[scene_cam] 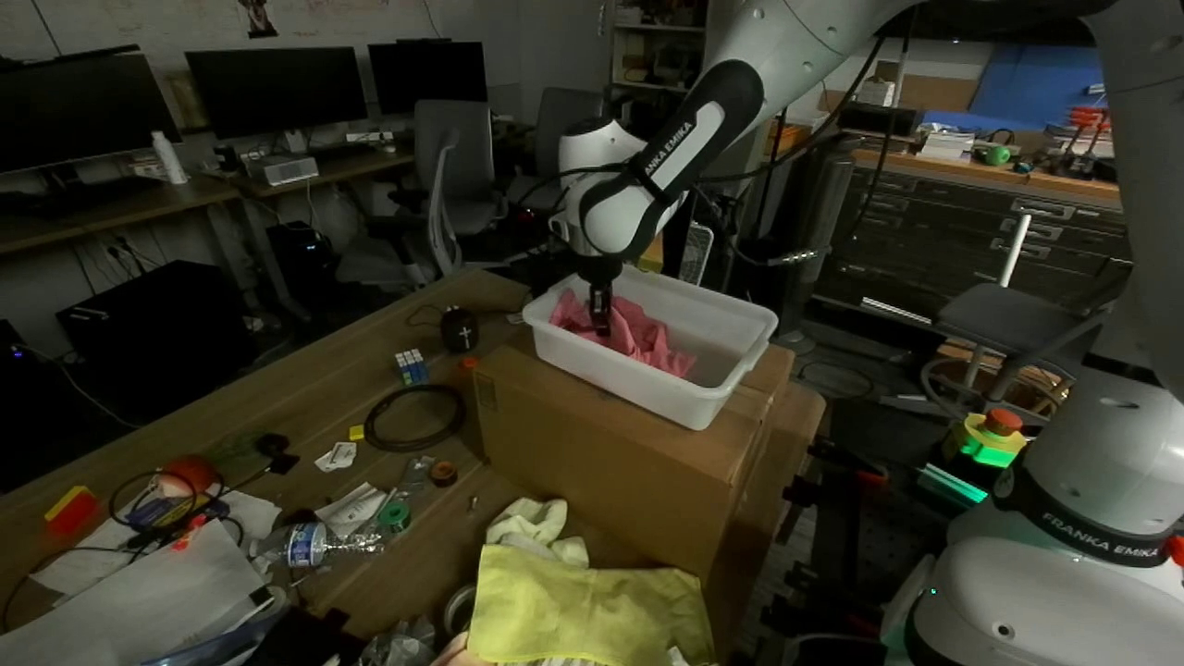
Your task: Remove the contents from the storage box and put them on the table
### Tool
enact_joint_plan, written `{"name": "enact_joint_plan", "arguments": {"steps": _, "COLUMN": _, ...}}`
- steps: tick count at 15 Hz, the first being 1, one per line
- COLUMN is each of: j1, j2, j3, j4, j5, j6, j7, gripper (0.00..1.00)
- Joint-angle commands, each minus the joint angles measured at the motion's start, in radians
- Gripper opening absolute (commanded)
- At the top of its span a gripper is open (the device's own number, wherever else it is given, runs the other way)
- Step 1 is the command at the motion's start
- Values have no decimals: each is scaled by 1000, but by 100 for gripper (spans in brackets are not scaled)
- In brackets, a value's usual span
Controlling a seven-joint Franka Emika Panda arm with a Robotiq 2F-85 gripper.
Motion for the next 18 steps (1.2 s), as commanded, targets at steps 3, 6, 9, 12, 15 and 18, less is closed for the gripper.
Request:
{"name": "enact_joint_plan", "arguments": {"steps": 3, "j1": -2, "j2": -199, "j3": -29, "j4": -72, "j5": 9, "j6": -11, "j7": 97, "gripper": 0}}
{"name": "enact_joint_plan", "arguments": {"steps": 6, "j1": 19, "j2": -333, "j3": -52, "j4": -96, "j5": -4, "j6": -47, "j7": 217, "gripper": 1}}
{"name": "enact_joint_plan", "arguments": {"steps": 9, "j1": 50, "j2": -457, "j3": -54, "j4": -95, "j5": -51, "j6": -124, "j7": 358, "gripper": 1}}
{"name": "enact_joint_plan", "arguments": {"steps": 12, "j1": 82, "j2": -572, "j3": -17, "j4": -71, "j5": -88, "j6": -263, "j7": 473, "gripper": 1}}
{"name": "enact_joint_plan", "arguments": {"steps": 15, "j1": 123, "j2": -649, "j3": 48, "j4": -10, "j5": -77, "j6": -436, "j7": 579, "gripper": 1}}
{"name": "enact_joint_plan", "arguments": {"steps": 18, "j1": 170, "j2": -675, "j3": 124, "j4": 73, "j5": -52, "j6": -644, "j7": 554, "gripper": 1}}
